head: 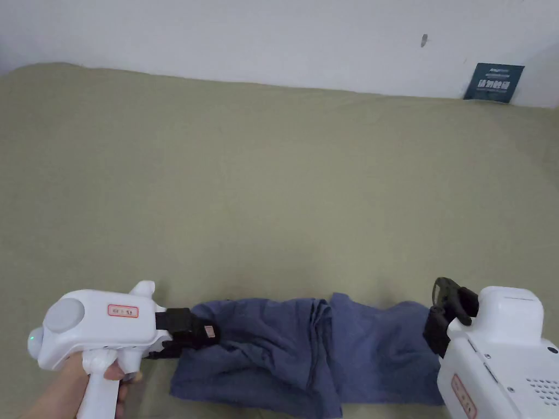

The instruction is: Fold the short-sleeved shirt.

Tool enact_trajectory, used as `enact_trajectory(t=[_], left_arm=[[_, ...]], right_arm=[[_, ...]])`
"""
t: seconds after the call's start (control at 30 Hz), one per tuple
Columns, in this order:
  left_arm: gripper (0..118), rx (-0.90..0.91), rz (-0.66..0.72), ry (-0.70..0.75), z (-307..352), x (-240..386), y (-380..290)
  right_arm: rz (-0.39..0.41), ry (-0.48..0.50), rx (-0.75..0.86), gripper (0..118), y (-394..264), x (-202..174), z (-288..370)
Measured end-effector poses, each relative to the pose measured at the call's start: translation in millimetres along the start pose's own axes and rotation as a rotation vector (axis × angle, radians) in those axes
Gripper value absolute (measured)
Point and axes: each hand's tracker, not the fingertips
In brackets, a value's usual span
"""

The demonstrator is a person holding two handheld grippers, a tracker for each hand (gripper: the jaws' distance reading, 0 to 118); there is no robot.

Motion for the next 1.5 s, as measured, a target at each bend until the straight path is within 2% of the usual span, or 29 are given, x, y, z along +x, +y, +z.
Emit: enact_trajectory(t=[0.1, 0.27, 0.3, 0.47, 0.57, 0.83, 1.0, 1.13, 1.17, 1.23, 1.27, 1.3, 1.37, 1.43, 1.47, 1.5], left_arm=[[15, 0.008, -0.002, -0.03, 18, 11, -4], [14, 0.139, -0.071, 0.09, 83, 22, -1], [14, 0.141, -0.044, 0.075, 100, 21, -2], [14, 0.277, -0.044, 0.27, 198, 15, 2], [14, 0.312, -0.045, 0.361, 221, 21, 8], [14, 0.233, -0.25, 0.401, 154, 119, -2], [14, 0.15, -0.357, 0.454, 77, 168, -17], [15, 0.099, -0.385, 0.479, 9, 181, -29], [23, 0.085, -0.39, 0.492, -8, 178, -27], [96, 0.06, -0.425, 0.42, -31, 173, -29], [117, 0.042, -0.413, 0.402, -39, 170, -28], [116, 0.057, -0.397, 0.395, -38, 172, -32], [103, 0.103, -0.391, 0.354, -22, 169, -29], [77, 0.136, -0.373, 0.295, 3, 167, -30], [55, 0.166, -0.358, 0.243, 19, 161, -29], [13, 0.18, -0.347, 0.209, 32, 155, -26]], right_arm=[[-0.001, 0.011, -0.002, 0, 5, 2, 2], [0.005, 0.022, 0.022, 0, 12, 0, 4], [-0.001, 0.024, 0.027, 0, 14, 0, 4], [-0.015, 0.048, 0.045, 0, 18, -5, 1], [-0.022, 0.071, 0.037, 0, 17, -11, -2], [-0.012, 0.089, 0.01, 0, 7, -19, 3], [-0.011, 0.086, -0.01, 0, 3, -10, 3], [-0.01, 0.075, -0.02, 0, 0, -2, 3], [-0.012, 0.071, -0.024, 0, -1, 0, 3], [-0.019, 0.063, -0.034, 0, -3, 3, 2], [-0.022, 0.06, -0.04, 0, -4, 5, 1], [-0.022, 0.056, -0.042, 0, -4, 7, 1], [-0.024, 0.052, -0.045, 0, -6, 10, 2], [-0.025, 0.048, -0.053, 0, -7, 12, 0], [-0.031, 0.047, -0.058, 0, -8, 13, -2], [-0.039, 0.047, -0.06, 0, -9, 13, -3]])
